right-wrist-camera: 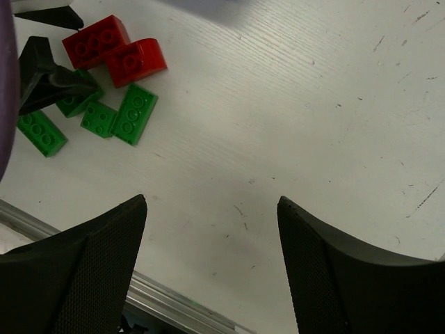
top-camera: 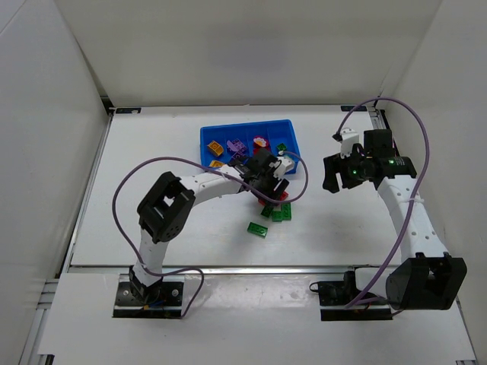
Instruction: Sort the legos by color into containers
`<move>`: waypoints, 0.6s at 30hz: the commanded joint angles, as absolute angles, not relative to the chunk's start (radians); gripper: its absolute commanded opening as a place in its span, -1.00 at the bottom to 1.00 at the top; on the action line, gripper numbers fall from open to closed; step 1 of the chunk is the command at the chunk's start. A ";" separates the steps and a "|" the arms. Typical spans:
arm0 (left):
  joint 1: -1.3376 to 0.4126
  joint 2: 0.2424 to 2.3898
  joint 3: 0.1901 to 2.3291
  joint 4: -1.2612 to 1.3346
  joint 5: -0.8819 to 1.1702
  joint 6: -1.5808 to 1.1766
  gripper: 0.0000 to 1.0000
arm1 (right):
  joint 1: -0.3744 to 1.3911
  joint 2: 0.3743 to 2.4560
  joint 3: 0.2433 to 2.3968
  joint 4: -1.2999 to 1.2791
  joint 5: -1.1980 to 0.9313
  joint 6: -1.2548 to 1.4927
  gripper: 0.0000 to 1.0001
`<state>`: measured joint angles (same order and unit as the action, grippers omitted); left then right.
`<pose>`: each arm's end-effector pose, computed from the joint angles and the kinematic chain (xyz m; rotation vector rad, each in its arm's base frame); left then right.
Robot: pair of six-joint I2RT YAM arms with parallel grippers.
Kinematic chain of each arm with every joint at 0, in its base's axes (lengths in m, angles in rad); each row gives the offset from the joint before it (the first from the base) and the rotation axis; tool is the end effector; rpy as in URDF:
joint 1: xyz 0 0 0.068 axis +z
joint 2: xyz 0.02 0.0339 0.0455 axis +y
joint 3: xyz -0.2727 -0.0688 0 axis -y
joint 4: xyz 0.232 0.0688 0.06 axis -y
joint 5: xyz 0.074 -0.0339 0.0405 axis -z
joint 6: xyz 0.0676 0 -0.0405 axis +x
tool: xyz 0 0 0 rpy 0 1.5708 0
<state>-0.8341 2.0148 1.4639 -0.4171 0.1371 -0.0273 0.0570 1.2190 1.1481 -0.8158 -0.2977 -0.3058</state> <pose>0.2929 -0.3367 0.1733 1.0737 2.3740 -0.5006 0.2478 0.0340 0.3055 -0.5631 2.3544 0.2529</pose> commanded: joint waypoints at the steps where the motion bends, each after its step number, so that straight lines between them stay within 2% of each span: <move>1: -0.838 2.020 1.519 -0.394 0.088 -0.040 0.49 | 0.051 1.210 1.144 -0.831 -0.324 -0.305 0.58; 11: -0.831 2.060 1.506 -0.388 0.035 -0.023 0.44 | 0.051 1.235 1.155 -0.827 -0.365 -0.291 0.56; 14: -0.827 2.068 1.505 -0.385 0.032 -0.017 0.27 | 0.049 1.236 1.157 -0.827 -0.367 -0.295 0.56; 18: -0.827 2.075 1.502 -0.388 0.035 -0.008 -0.21 | 0.051 1.244 1.160 -0.827 -0.370 -0.298 0.55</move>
<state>-0.8307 2.0861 1.4845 -0.3897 0.0425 -0.0177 0.0525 1.2373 1.1481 -0.8207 -0.3466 -0.2985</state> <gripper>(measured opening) 0.451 0.778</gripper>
